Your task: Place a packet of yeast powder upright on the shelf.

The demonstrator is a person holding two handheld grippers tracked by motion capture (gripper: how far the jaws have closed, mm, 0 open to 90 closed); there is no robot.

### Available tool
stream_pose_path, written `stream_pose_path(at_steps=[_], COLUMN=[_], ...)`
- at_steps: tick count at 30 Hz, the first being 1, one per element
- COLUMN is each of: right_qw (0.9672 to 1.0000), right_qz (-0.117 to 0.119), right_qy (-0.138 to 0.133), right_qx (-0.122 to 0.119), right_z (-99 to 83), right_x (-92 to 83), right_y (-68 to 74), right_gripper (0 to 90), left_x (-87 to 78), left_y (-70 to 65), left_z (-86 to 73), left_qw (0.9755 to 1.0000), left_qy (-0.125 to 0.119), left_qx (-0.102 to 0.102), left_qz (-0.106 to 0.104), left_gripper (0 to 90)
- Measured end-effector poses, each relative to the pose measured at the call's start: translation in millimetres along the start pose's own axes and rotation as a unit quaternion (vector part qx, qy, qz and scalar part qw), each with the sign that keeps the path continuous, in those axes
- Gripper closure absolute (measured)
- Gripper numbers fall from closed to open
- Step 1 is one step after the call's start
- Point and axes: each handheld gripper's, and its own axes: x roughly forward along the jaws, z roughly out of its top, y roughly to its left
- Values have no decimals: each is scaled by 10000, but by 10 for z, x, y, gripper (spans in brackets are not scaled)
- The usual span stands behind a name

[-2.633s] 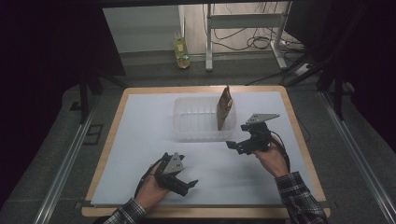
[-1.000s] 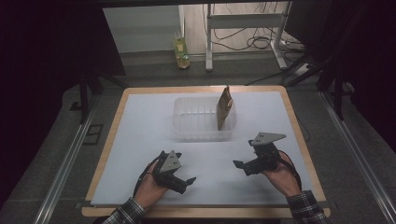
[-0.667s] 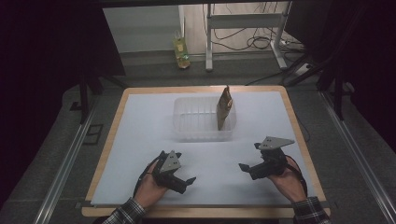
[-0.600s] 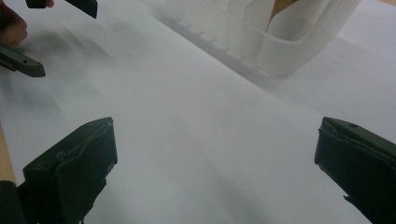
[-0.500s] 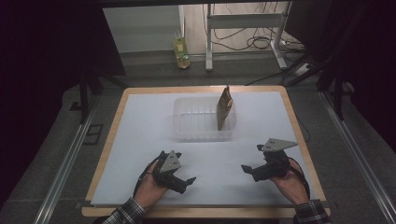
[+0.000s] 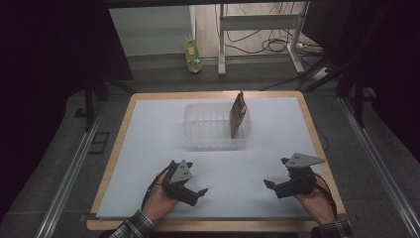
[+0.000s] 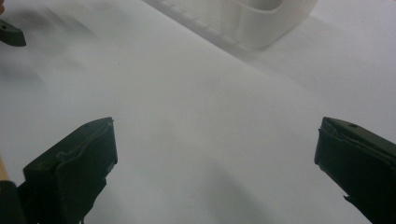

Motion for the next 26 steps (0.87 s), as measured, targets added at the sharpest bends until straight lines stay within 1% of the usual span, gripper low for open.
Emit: stream_pose_path(at_steps=[6, 13, 19, 21, 24, 26], right_qw=[9999, 9997, 9988, 9987, 9984, 9986], right_qz=[-75, -95, -124, -99, -136, -125], right_qy=[86, 242, 476, 502, 547, 514], right_qx=[14, 36, 41, 74, 59, 85], right_z=[-85, -180, -248, -252, -256, -252], right_x=[-23, -15, 30, 38, 44, 41], right_y=[-10, -25, -44, -48, -48, -46], right_gripper=[0, 0, 0, 0, 0, 0], left_x=[4, 9, 17, 20, 20, 22], left_y=[-3, -4, -9, -10, -6, -4], left_z=[0, -4, -6, -7, -5, -3], left_qw=[10000, 10000, 10000, 10000, 10000, 10000], left_qy=[13, 24, 42, 50, 32, 31], left_qx=[13, 21, 52, 60, 48, 51], left_qz=[-11, -24, -35, -36, -30, -19], left_gripper=[0, 0, 0, 0, 0, 0])
